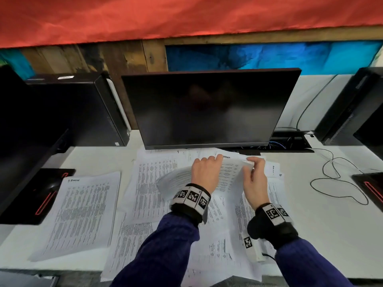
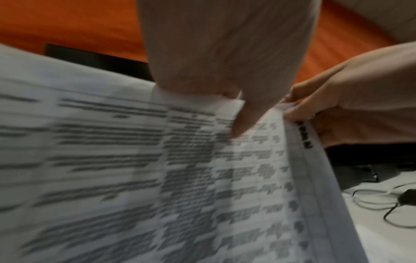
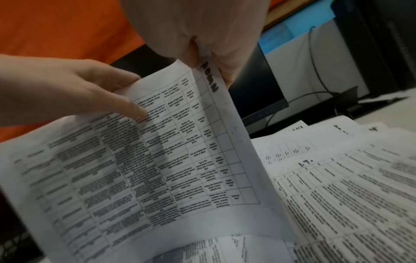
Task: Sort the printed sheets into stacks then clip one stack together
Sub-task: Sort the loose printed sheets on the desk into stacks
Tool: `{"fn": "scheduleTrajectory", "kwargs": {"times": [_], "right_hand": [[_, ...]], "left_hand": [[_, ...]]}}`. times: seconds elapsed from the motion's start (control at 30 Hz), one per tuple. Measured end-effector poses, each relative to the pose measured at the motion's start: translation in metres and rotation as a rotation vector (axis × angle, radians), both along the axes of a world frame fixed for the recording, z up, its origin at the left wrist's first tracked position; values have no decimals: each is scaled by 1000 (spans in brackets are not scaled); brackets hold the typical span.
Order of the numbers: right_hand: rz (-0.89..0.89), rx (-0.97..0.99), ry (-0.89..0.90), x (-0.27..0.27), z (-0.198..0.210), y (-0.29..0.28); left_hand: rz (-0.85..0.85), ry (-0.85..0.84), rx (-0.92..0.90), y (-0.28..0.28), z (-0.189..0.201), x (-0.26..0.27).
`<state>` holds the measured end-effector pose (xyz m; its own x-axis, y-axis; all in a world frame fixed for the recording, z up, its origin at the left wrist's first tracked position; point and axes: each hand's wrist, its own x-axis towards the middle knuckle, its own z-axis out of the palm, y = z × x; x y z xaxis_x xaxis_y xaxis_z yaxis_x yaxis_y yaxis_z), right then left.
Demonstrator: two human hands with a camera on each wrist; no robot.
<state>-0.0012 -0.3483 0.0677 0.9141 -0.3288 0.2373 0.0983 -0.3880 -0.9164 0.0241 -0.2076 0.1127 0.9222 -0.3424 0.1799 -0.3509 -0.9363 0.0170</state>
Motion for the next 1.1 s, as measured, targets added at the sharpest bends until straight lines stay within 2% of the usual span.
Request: {"fn": "scheduleTrajectory", "kwargs": {"times": [0.07,0.17,0.23,0.33,0.43,0.57,0.73,0.83,1.0,1.1], "right_hand": [[3,163,62,-2,-7,-5],[-44,283,192,-5,-22,-12],[-16,394,313,-6,-29,-13],[188,646,429,0,-19,-3],[336,698,341,10,9,20],[333,685,212,18,33,47],[320,574,266,15,13,78],[326,439,311,8,-8,91],[232,455,414,-3,-39,104],[171,455,458,-4,-53,105]], "left_hand": [[13,-13,-66,9,10,1],[43,7,-293,40,21,6],[108,82,-549,68,27,11],[150,229,-1003,104,29,11],[218,290,-1262,115,23,-4],[404,198,-1464,114,3,-23],[567,149,-1448,125,-44,-28],[609,164,-1428,128,-66,-32],[628,187,-1366,131,-95,-38],[663,272,-1326,131,-116,-40]]}}
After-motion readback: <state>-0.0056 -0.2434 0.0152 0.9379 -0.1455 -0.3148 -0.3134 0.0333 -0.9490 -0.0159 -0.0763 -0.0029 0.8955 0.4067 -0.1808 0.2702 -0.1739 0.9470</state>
